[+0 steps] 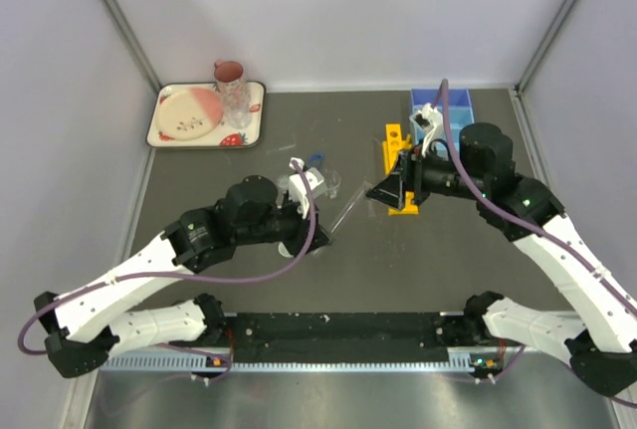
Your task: Organize the chemistry lab equipment
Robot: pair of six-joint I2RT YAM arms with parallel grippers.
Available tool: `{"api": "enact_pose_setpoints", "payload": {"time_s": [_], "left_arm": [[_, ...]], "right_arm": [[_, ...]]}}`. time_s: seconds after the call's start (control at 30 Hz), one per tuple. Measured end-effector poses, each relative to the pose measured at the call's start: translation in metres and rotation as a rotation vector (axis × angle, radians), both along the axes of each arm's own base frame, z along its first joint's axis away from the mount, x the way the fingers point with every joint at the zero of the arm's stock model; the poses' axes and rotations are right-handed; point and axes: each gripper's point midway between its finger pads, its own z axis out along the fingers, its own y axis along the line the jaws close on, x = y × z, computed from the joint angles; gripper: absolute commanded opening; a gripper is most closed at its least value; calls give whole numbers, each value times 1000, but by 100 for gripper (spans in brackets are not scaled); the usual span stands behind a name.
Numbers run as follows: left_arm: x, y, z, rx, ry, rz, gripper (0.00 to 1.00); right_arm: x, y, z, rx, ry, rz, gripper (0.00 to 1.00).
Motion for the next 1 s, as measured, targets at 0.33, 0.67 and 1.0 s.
{"api": "enact_pose_setpoints", "payload": {"time_s": [0.33, 0.67, 1.0], "left_arm": [[-9, -2, -4, -15, 1, -57, 13], [-27, 2, 22, -104, -58, -153, 12], [-37, -2, 23, -129, -49, -215, 12]], "right_arm": [[-13, 41, 32, 209, 60, 202, 66], [-28, 47, 34, 247, 95, 292, 65], [-42, 46, 48, 292, 80, 352, 51]]}}
